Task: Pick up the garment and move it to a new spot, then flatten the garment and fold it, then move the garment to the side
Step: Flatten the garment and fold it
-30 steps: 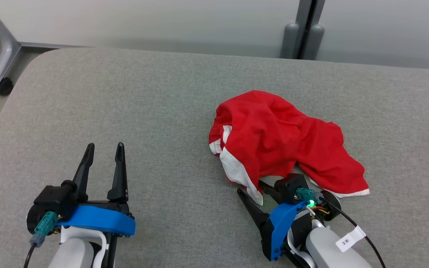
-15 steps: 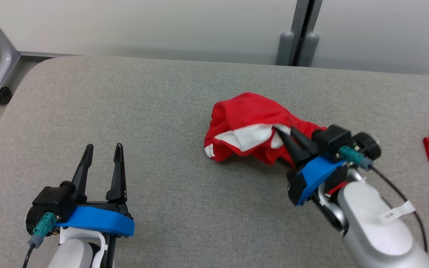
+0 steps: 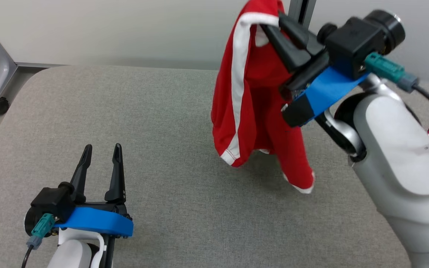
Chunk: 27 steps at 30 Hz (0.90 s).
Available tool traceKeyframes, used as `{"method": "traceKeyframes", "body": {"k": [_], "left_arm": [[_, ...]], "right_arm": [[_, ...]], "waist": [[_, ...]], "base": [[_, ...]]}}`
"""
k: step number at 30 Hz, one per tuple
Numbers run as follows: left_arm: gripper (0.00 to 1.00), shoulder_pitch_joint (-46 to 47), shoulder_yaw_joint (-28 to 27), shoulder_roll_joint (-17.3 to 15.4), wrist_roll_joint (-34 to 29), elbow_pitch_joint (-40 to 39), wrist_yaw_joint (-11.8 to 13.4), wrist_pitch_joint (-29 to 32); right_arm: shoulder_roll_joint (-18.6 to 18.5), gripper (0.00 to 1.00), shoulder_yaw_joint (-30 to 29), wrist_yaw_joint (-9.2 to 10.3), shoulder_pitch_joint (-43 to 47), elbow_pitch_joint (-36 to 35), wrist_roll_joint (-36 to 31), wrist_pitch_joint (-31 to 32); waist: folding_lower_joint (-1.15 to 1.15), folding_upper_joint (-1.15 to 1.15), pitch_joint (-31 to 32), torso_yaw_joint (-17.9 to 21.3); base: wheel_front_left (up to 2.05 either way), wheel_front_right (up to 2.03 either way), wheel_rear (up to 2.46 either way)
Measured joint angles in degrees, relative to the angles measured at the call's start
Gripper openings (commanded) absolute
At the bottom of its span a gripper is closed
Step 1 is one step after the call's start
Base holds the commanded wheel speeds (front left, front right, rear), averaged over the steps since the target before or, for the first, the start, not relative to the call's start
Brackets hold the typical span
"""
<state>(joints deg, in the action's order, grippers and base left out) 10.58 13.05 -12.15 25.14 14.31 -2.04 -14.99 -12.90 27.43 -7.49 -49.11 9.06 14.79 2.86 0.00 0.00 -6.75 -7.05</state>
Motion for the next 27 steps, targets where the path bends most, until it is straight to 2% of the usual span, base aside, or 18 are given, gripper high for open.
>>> {"method": "traceKeyframes", "body": {"k": [3, 6, 10, 15, 21, 22, 23, 27], "left_arm": [[1.0, -0.4, -0.5, 0.1, 0.0, -0.1, 0.0, 0.0], [1.0, -0.4, -0.8, 0.2, -0.3, -0.2, 0.0, 0.0], [1.0, -0.5, -1.0, 0.4, -0.5, -0.3, -0.2, 0.0], [1.0, -0.4, -1.1, 0.5, -0.7, -0.2, -0.6, 0.0], [1.0, 0.1, -1.4, 0.5, -1.0, -0.2, -1.0, 0.0], [1.0, 0.1, -1.5, 0.4, -1.0, -0.2, -1.0, 0.0], [1.0, 0.1, -1.6, 0.4, -1.0, -0.1, -1.0, 0.0], [1.0, 0.1, -2.0, 0.2, -1.0, 0.1, -1.0, 0.0]], "right_arm": [[0.1, 0.0, -1.6, -0.01, -3.1, -0.3, 0.1, 0.4], [-0.8, 0.0, -4.0, 0.0, -2.1, 0.0, -0.1, 2.4], [-3.1, 0.0, -7.6, 0.0, 7.9, 0.9, -0.2, 6.4], [-5.9, 0.0, -14.2, 0.0, 22.4, 2.3, -1.5, 7.4], [-3.7, 0.0, -23.9, 0.0, 34.1, 4.4, -2.9, 5.5], [-3.1, 0.06, -24.9, 0.0, 35.3, 4.7, -3.4, 5.3], [-2.6, 0.98, -26.0, 0.0, 36.3, 5.1, -3.8, 5.2], [-0.7, 1.0, -27.9, 0.0, 38.9, 5.3, -5.7, 4.6]], "waist": [[0.0, 0.0, -0.2, 0.4], [0.0, 0.0, -0.4, 0.8], [0.0, 0.0, -0.7, 1.5], [0.0, 0.0, -1.7, 2.2], [0.0, 0.0, -2.6, 2.8], [0.0, 0.0, -2.7, 2.9], [0.0, 0.0, -2.7, 3.1], [0.0, 0.0, -2.5, 3.5]], "base": [[0.0, 0.0, 0.0], [0.0, 0.0, 0.0], [0.0, 0.0, 0.0], [0.0, 0.0, 0.0], [0.0, 0.0, 0.0], [0.0, 0.0, 0.0], [0.0, 0.0, 0.0], [0.0, 0.0, 0.0]]}}
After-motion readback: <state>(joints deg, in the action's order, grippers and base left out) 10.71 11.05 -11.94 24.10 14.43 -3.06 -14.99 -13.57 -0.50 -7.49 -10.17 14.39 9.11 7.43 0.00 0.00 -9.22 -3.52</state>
